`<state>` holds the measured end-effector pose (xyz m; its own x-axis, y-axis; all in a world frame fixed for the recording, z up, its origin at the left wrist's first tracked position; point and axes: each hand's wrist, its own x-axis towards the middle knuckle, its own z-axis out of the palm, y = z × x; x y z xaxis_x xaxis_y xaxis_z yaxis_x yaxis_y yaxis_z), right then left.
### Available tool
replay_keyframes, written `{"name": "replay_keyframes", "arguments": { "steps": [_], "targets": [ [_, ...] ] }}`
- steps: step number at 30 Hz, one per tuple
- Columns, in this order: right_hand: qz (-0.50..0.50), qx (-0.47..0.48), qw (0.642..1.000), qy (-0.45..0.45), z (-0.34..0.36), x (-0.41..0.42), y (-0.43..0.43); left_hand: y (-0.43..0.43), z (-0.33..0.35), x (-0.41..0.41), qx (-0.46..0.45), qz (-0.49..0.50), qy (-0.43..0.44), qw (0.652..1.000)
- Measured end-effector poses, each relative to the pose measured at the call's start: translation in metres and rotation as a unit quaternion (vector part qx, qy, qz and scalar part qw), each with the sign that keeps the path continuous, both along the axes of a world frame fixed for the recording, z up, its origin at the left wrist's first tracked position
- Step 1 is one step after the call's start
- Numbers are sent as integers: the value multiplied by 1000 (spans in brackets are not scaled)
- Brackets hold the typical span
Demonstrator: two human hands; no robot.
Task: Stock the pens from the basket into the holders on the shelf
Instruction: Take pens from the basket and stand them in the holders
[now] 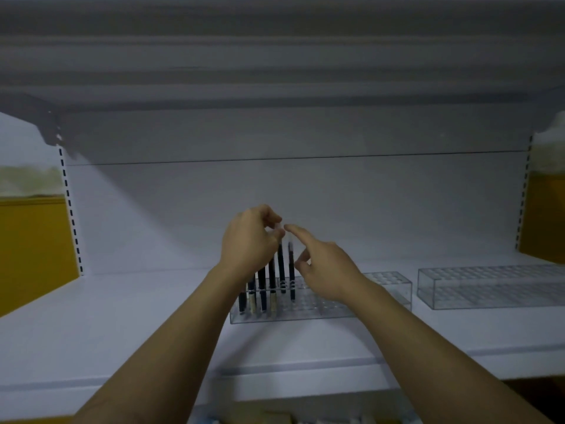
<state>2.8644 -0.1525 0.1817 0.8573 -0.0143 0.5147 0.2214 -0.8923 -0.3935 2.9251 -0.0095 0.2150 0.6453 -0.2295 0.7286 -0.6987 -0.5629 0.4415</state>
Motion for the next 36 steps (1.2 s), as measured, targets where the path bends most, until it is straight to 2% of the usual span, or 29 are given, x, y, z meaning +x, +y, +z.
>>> {"name": "replay_keyframes", "arguments": {
  "steps": [4, 6, 8, 14, 18, 23, 32, 36],
  "targets": [
    [-2, 4, 999, 33, 4, -4, 2, -6, 7, 2, 39, 10, 10, 999],
    [-5, 10, 999, 43, 7, -6, 2, -8, 8, 1, 93, 40, 19, 995],
    [-10, 16, 998, 52, 8, -8, 4, -7, 5, 0, 143, 80, -9, 986],
    [1, 47, 997, 57, 2, -14, 5, -1, -5, -18, 193, 109, -88, 971],
    [-15, 46, 997, 52, -4, -26, 3, 10, -12, -39, 163, 91, -130, 974],
    [-43, 19, 999, 2, -15, -63, -5, 16, -43, -72, 125, 64, -175, 975],
    [-122, -40, 991, -36, -72, -164, -23, -14, -113, -149, 113, -24, -172, 978],
    [-163, -29, 986, -25, -122, -210, -36, -29, -158, -186, 135, -57, -154, 977]
  ]
}}
